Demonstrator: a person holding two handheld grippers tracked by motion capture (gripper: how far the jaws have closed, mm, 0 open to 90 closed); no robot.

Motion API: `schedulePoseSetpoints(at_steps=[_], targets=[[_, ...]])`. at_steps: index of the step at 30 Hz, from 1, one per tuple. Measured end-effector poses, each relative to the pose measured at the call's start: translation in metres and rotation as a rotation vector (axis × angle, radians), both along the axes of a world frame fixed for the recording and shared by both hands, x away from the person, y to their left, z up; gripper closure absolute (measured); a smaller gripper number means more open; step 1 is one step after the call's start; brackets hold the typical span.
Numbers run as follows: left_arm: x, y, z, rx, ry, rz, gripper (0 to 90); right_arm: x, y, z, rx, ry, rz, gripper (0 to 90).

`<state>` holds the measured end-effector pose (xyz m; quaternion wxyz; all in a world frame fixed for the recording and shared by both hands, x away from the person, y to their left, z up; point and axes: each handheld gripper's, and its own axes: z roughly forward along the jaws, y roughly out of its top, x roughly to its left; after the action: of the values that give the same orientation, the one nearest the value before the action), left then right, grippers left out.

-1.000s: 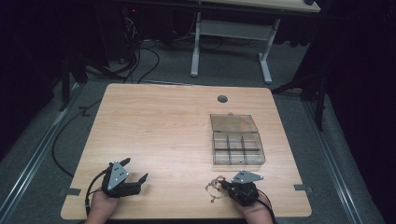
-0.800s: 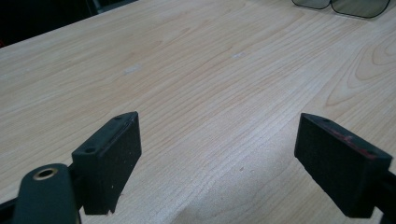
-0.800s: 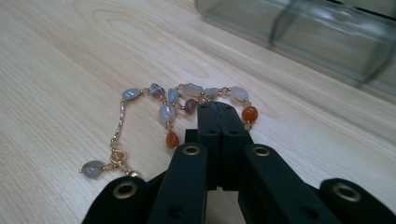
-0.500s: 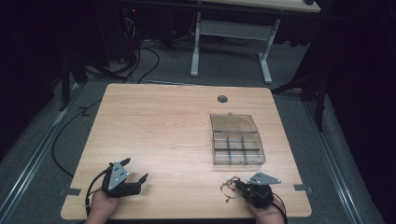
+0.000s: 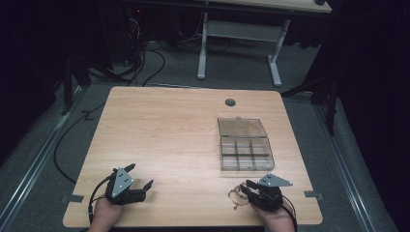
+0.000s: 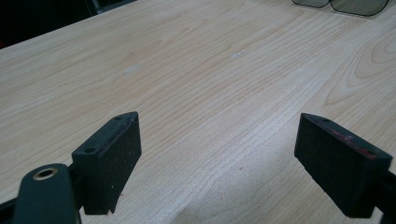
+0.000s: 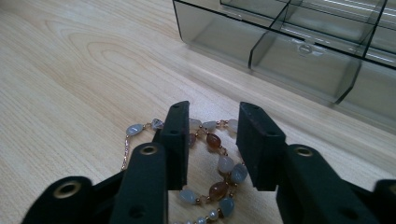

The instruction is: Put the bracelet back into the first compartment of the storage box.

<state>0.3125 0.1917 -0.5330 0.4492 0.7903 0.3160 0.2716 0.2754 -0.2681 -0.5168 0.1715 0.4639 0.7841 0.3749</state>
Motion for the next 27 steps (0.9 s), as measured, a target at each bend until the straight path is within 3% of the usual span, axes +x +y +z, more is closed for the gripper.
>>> schedulePoseSetpoints(at_steps=[3, 15, 18, 19, 27], targets=[[-0.001, 0.001, 0.000, -0.008, -0.006, -0.008, 15.4, 0.005, 0.004, 0.002, -0.050, 0.048, -0.004, 56.4], [0.000, 0.002, 0.000, -0.018, -0.003, -0.015, 15.4, 0.011, -0.001, 0.010, -0.109, 0.153, -0.036, 45.9], [0.000, 0.002, 0.000, -0.021, 0.001, -0.018, 15.4, 0.012, -0.001, 0.013, -0.150, 0.183, -0.028, 44.4], [0.000, 0.002, 0.000, -0.022, 0.001, -0.018, 15.4, 0.013, 0.001, 0.015, -0.193, 0.193, -0.021, 43.6], [0.000, 0.003, 0.000, -0.022, 0.008, -0.020, 15.4, 0.018, 0.005, 0.017, -0.210, 0.264, -0.009, 42.1]])
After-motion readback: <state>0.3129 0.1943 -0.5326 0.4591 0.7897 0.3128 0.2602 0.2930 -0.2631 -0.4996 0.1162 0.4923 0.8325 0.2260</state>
